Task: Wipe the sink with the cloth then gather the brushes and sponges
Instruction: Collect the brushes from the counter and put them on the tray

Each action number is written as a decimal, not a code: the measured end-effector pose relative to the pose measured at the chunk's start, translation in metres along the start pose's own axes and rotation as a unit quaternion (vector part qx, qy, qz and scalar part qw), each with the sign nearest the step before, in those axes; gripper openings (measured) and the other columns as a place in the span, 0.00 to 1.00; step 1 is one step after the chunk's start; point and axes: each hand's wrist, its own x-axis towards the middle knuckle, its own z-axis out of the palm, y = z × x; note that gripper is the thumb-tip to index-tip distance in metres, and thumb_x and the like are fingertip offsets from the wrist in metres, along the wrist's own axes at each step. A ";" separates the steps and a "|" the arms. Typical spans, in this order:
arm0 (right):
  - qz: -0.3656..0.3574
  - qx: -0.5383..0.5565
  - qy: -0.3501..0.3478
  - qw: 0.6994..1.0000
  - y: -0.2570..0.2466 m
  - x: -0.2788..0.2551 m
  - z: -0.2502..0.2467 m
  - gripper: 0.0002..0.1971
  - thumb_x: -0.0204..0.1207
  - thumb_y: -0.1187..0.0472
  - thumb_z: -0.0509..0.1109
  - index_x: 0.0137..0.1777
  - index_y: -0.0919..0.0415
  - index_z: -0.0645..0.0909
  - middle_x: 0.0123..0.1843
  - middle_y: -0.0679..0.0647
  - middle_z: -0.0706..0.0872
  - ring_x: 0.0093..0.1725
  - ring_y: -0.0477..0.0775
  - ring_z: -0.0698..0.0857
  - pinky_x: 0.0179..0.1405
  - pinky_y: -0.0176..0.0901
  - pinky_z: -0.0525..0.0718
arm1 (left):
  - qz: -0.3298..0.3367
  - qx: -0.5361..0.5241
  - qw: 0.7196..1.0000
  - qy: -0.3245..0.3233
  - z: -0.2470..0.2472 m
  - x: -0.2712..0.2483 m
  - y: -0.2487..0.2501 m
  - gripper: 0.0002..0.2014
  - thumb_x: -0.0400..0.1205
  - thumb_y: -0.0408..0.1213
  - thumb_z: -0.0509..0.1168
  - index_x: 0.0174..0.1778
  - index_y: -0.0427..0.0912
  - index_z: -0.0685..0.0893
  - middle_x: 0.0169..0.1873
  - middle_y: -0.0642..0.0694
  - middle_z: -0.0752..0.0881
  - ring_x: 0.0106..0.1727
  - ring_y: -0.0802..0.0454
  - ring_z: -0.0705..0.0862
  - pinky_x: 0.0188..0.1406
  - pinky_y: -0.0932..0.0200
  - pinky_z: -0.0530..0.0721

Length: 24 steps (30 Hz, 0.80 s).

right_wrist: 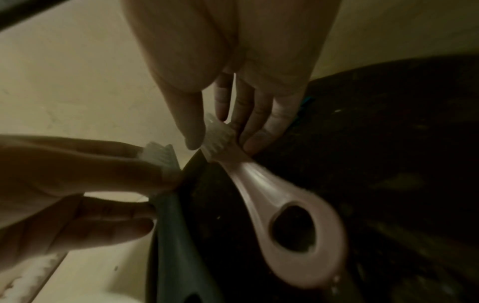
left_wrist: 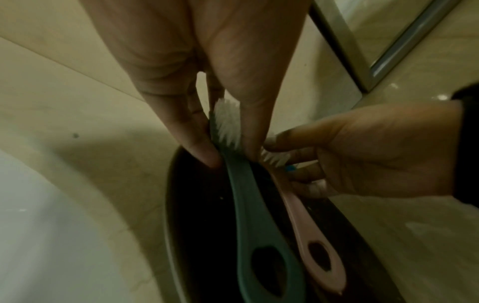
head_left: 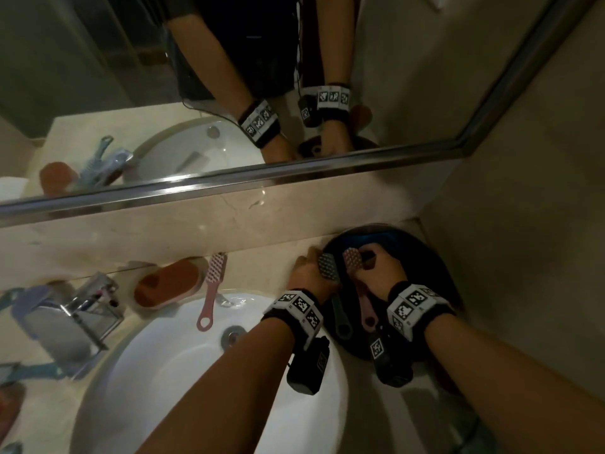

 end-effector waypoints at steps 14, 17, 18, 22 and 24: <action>-0.004 -0.013 -0.006 1.000 0.007 0.023 0.023 0.23 0.73 0.63 0.74 0.66 0.62 0.74 0.60 0.62 0.85 0.58 0.61 0.84 0.55 0.43 0.80 | -0.002 0.057 0.998 -0.003 0.000 0.019 -0.005 0.33 0.75 0.42 0.72 0.75 0.46 0.68 0.72 0.40 0.68 0.68 0.41 0.75 0.64 0.56 0.74; -0.012 -0.007 0.001 1.000 0.008 0.021 0.024 0.21 0.72 0.63 0.74 0.64 0.63 0.74 0.57 0.62 0.85 0.56 0.60 0.84 0.55 0.45 0.81 | -0.008 0.040 0.998 -0.042 -0.004 0.020 -0.002 0.36 0.76 0.42 0.71 0.79 0.45 0.63 0.74 0.40 0.65 0.70 0.41 0.74 0.68 0.56 0.73; -0.016 -0.016 0.001 1.000 0.008 0.021 0.024 0.21 0.73 0.63 0.74 0.64 0.63 0.75 0.58 0.62 0.86 0.57 0.61 0.84 0.56 0.45 0.81 | -0.008 0.029 0.998 -0.046 -0.006 0.019 0.000 0.36 0.76 0.41 0.71 0.79 0.45 0.64 0.73 0.40 0.65 0.70 0.41 0.74 0.69 0.55 0.73; -0.033 -0.054 -0.027 0.998 0.006 0.016 0.021 0.19 0.76 0.62 0.70 0.66 0.64 0.75 0.61 0.63 0.84 0.60 0.62 0.83 0.54 0.40 0.76 | 0.004 0.046 0.998 -0.031 -0.006 0.015 0.001 0.27 0.77 0.42 0.68 0.72 0.44 0.72 0.67 0.40 0.73 0.64 0.41 0.78 0.62 0.57 0.75; -0.035 -0.069 -0.051 0.996 0.006 0.010 0.016 0.21 0.77 0.62 0.69 0.69 0.63 0.74 0.63 0.63 0.83 0.62 0.62 0.82 0.54 0.38 0.74 | -0.006 0.068 0.997 -0.045 -0.007 0.009 0.004 0.25 0.79 0.45 0.64 0.73 0.45 0.71 0.67 0.40 0.72 0.63 0.40 0.78 0.64 0.54 0.76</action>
